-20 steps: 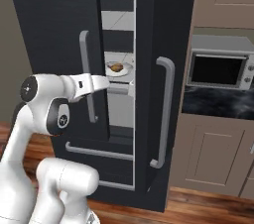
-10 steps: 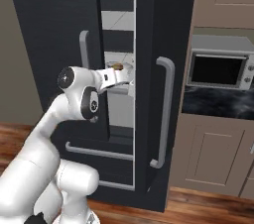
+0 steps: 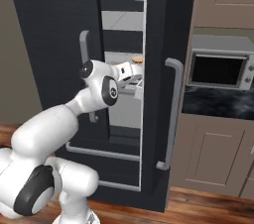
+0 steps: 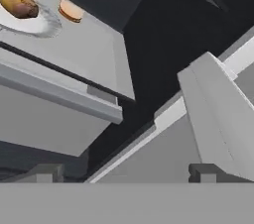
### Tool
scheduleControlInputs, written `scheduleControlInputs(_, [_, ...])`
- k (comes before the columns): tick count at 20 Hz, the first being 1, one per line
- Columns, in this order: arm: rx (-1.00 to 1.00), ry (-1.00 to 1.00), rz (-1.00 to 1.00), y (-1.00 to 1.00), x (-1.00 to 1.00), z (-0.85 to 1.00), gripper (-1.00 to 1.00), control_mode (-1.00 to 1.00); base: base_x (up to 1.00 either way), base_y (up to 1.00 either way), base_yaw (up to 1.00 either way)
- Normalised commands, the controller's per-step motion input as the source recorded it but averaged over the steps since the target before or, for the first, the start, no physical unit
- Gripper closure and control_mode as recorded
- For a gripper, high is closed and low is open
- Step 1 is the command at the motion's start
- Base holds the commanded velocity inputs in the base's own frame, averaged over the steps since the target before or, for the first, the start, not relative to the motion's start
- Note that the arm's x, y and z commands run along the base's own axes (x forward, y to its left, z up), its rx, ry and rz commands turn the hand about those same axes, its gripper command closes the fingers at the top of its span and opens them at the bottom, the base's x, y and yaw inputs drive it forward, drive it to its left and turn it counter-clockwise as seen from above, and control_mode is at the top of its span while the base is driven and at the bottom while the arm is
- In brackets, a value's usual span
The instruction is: Retrieve the chicken drumstick from the fridge and place it on the saucepan with marinade on the stove.
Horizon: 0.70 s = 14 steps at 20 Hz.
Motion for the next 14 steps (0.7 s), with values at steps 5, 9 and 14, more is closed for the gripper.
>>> scheduleControlInputs(5, [-0.11,0.12,-0.2,-1.0,0.0,-0.3,-1.0,-1.0,0.0,0.0,0.0])
scheduleControlInputs(9, [-0.09,0.12,-0.21,-1.0,-0.04,-0.31,-1.0,-1.0,0.0,0.0,0.0])
scheduleControlInputs(14, [0.01,0.04,-0.1,-0.48,0.04,-0.05,-1.0,-1.0,0.0,0.0,0.0])
